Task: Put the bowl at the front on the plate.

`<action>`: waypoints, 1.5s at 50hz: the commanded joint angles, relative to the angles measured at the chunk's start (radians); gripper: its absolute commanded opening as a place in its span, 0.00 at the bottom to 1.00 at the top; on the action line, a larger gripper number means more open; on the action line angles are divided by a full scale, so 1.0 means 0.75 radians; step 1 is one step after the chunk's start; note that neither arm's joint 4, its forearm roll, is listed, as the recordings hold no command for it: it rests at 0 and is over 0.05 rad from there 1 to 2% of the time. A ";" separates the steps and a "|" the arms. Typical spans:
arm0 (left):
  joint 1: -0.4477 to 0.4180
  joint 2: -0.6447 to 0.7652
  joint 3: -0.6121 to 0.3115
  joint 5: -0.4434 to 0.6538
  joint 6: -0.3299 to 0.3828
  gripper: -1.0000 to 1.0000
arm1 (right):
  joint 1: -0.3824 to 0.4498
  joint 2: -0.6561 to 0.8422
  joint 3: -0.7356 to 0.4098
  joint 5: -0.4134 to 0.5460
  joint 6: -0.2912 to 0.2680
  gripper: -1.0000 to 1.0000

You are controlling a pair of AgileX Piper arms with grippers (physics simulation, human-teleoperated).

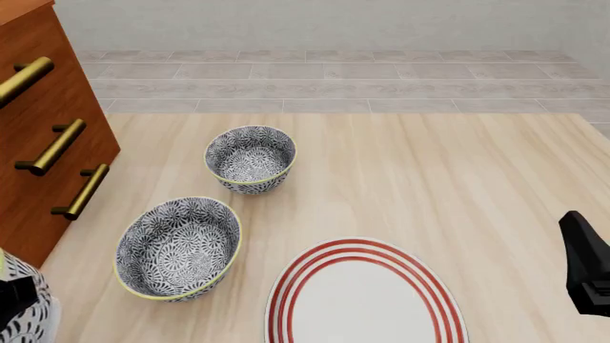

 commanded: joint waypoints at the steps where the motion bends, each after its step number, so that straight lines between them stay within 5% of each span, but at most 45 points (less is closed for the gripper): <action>1: -0.028 -0.021 -0.085 0.052 -0.004 0.00 | 0.000 -0.006 0.000 0.005 0.000 1.00; 27: -0.127 -0.005 -0.281 0.117 -0.074 0.00 | 0.000 -0.006 0.000 0.005 0.000 1.00; 48: -0.317 0.050 -0.495 0.158 -0.170 0.00 | 0.000 -0.006 0.000 0.005 0.000 1.00; 75: -0.598 0.233 -0.618 -0.007 -0.170 0.00 | 0.000 -0.006 0.000 0.005 0.000 1.00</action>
